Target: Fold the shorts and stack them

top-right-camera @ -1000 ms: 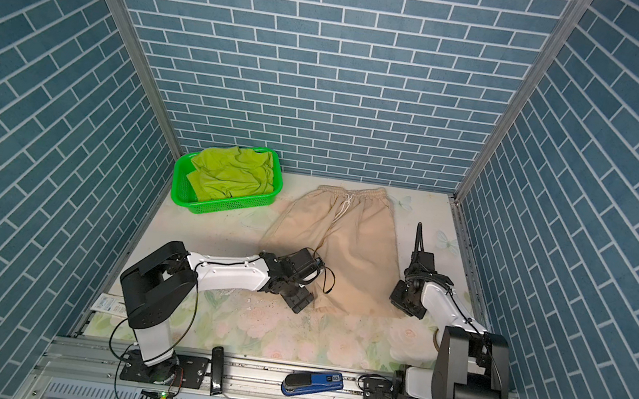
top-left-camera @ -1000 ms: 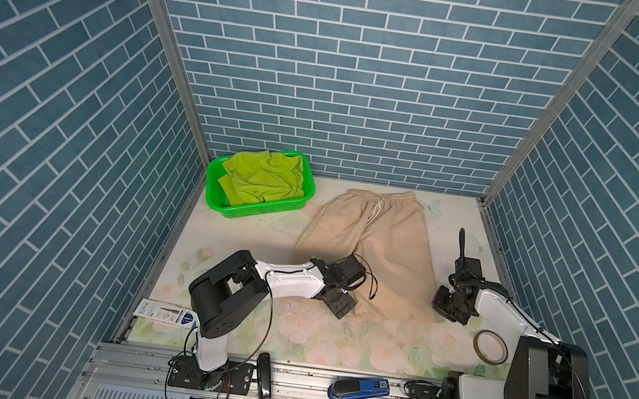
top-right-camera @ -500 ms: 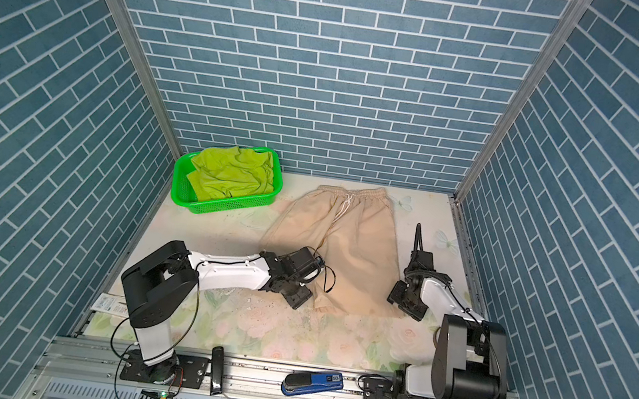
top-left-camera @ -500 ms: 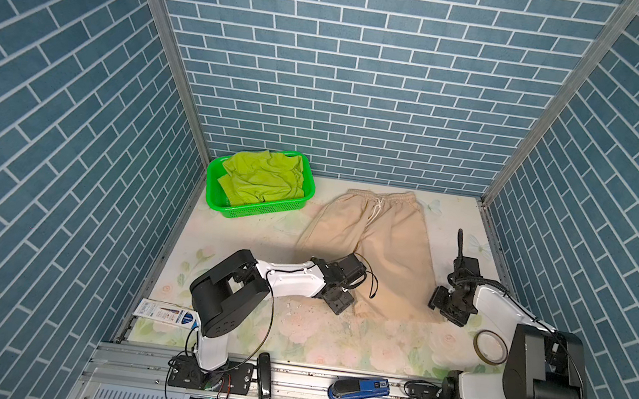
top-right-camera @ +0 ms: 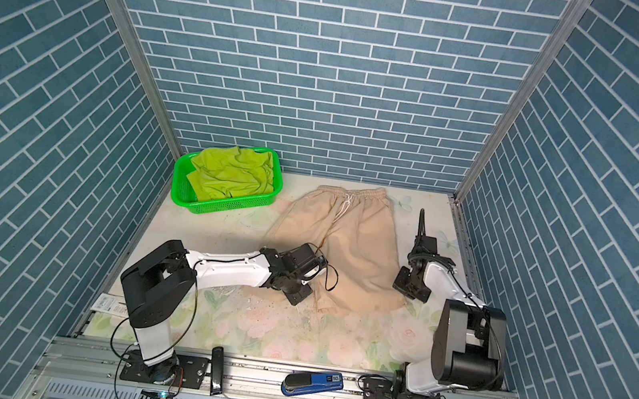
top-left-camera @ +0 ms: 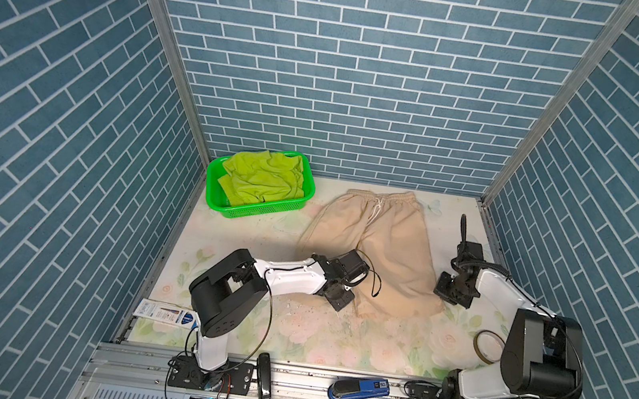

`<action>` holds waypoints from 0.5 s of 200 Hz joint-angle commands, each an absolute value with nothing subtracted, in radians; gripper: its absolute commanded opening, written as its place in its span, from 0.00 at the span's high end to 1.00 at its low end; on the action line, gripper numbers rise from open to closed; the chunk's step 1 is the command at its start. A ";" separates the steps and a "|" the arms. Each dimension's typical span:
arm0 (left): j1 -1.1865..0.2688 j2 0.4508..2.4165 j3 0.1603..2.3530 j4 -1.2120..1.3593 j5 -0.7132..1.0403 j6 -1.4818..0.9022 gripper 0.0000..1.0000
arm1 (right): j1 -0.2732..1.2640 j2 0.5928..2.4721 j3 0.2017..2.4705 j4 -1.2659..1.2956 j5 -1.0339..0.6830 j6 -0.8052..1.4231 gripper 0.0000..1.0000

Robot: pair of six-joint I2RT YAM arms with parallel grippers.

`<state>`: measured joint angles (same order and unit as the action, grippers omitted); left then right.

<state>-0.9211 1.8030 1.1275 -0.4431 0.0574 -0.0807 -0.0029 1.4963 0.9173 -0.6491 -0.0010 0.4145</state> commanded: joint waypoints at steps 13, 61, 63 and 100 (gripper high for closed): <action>-0.909 1.675 1.166 -0.537 0.273 -0.039 1.00 | -0.057 1.515 1.062 -0.780 0.093 0.294 1.00; -0.890 1.606 1.212 -0.637 0.516 0.010 1.00 | -0.110 1.524 1.127 -0.768 0.054 0.271 1.00; -0.890 1.607 1.214 -0.640 0.519 0.012 1.00 | -0.113 1.526 1.127 -0.766 0.049 0.270 1.00; -0.888 1.678 1.226 -0.637 0.533 -0.012 1.00 | -0.119 1.563 1.094 -0.698 -0.045 0.271 0.95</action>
